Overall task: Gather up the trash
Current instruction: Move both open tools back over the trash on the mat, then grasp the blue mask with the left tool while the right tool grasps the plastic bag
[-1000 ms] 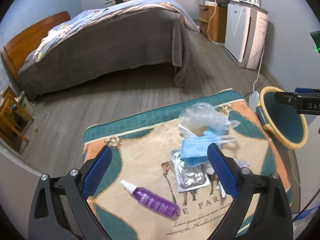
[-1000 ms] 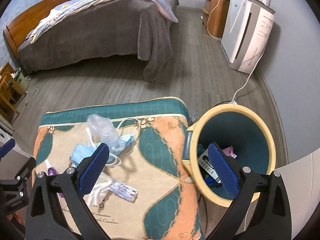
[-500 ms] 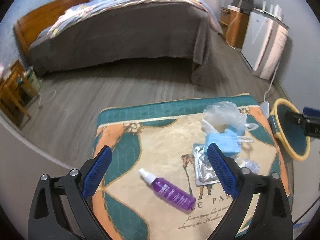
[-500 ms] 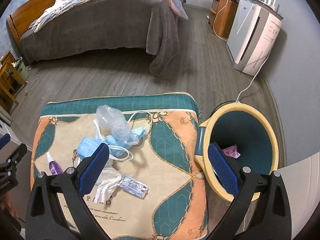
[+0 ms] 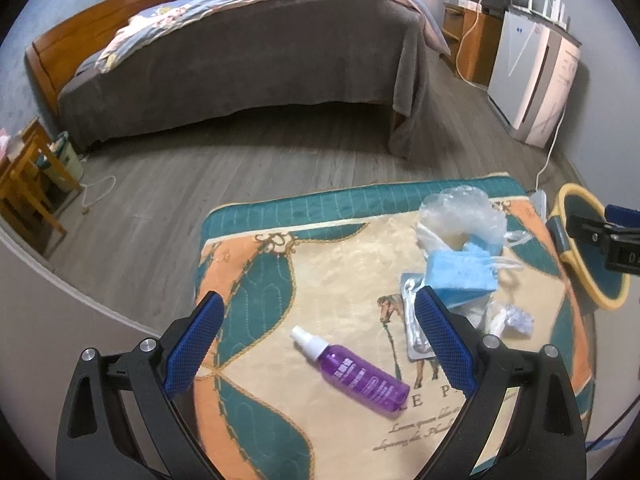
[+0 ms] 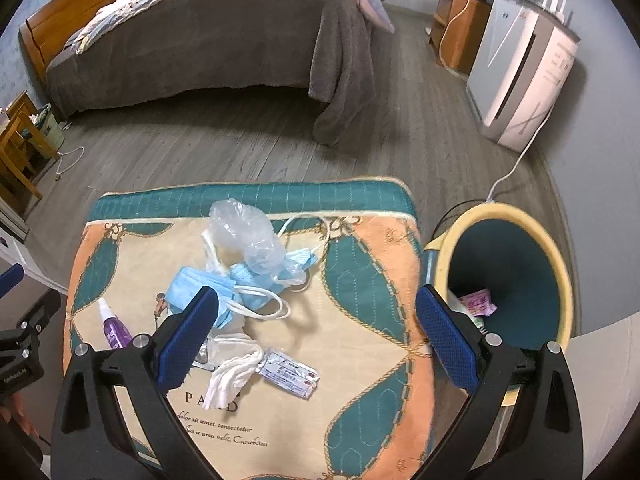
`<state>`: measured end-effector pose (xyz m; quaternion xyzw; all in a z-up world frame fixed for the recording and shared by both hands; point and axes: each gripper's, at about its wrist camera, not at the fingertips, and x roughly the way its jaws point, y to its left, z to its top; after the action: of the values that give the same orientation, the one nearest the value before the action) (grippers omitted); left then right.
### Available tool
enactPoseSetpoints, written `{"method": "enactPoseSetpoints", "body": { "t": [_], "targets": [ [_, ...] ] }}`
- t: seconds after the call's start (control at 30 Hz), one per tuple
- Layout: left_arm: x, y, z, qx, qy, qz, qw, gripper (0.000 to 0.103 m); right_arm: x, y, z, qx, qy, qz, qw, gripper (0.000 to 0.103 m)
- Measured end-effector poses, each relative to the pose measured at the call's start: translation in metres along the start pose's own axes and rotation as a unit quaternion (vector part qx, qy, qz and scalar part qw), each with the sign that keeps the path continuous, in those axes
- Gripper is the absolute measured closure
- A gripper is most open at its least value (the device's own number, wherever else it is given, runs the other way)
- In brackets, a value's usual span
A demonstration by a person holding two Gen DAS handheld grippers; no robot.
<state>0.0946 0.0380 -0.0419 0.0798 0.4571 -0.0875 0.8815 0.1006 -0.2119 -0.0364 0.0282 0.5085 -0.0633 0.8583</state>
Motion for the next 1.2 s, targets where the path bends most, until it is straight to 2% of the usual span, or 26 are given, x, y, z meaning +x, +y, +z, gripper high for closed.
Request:
{"method": "enactPoseSetpoints", "body": {
  "t": [0.37,0.47,0.73,0.87,1.07,1.17,1.2],
  "targets": [
    [0.016,-0.006,0.004,0.022,0.013,0.004,0.9997,0.008,0.033,-0.015,0.001,0.015,0.028,0.006,0.999,0.006],
    [0.023,-0.01,0.006,0.032,0.016,0.005,0.9994,0.008,0.04,-0.015,0.003,0.028,0.031,0.019,0.999,0.006],
    [0.053,-0.025,0.009,0.063,0.04,-0.013,0.9971,0.008,0.063,-0.004,0.019,0.034,0.033,0.039,0.998,0.006],
    [0.064,-0.032,0.014,0.082,0.042,-0.025,0.9954,0.008,0.072,0.007,0.029,0.015,0.029,0.051,0.998,0.008],
    [0.087,-0.03,0.018,0.077,0.065,-0.038,0.9942,0.008,0.092,0.02,0.036,-0.002,0.043,0.077,0.996,0.028],
    [0.096,-0.035,0.017,0.086,0.074,-0.041,0.9926,0.008,0.102,0.024,0.037,-0.006,0.058,0.091,0.994,0.042],
    [0.097,-0.037,0.017,0.09,0.076,-0.043,0.9922,0.008,0.105,0.025,0.037,-0.007,0.065,0.097,0.993,0.051]
  ]
}}
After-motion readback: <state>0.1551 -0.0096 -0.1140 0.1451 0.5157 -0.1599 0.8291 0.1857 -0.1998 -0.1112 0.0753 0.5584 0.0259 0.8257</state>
